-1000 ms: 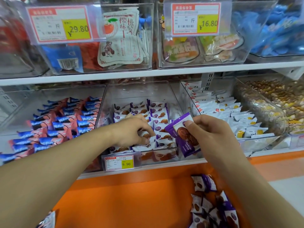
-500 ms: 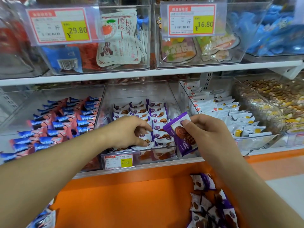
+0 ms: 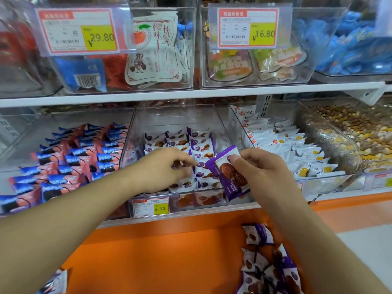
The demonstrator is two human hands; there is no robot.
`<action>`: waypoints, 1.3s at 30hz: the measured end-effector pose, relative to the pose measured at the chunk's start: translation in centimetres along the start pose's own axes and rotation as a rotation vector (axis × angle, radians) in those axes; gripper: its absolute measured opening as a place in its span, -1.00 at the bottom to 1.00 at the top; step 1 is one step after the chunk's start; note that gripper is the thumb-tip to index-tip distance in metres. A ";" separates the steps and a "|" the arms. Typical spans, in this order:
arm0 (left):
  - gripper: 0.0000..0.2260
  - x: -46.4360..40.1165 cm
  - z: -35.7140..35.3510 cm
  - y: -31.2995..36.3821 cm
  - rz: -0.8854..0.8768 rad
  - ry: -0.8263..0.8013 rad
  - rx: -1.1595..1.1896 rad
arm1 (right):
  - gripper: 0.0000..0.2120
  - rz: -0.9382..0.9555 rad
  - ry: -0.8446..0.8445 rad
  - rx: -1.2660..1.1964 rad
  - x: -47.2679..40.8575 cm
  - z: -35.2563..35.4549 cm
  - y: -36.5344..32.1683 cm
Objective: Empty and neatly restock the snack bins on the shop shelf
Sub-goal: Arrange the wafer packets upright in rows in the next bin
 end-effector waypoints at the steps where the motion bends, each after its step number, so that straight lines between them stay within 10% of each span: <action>1: -0.81 0.6 1.0 0.7 0.009 0.053 0.145 | -0.83 0.000 -0.021 -0.019 0.0 -0.4 -0.2; 12: -0.82 8.8 2.9 0.6 0.150 0.217 0.671 | -0.72 0.074 -0.199 -0.076 2.5 -5.7 -1.4; 20: -0.26 11.8 4.9 -6.7 0.117 0.143 -0.376 | -0.62 0.103 -0.069 0.153 1.7 -7.0 -1.1; 39: -0.43 10.7 4.7 -8.2 -0.014 0.244 -0.343 | -0.78 0.639 0.070 0.932 -19.3 -21.2 0.9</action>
Point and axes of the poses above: each hand's wrist, its own x-axis away from the middle knuckle, its own z-axis out of the back of the hand, y = z × x, the point moved 10 cm from there along -x, towards the middle knuckle, and after that the axes turned 8 degrees about -x, right-handed, at the moved point
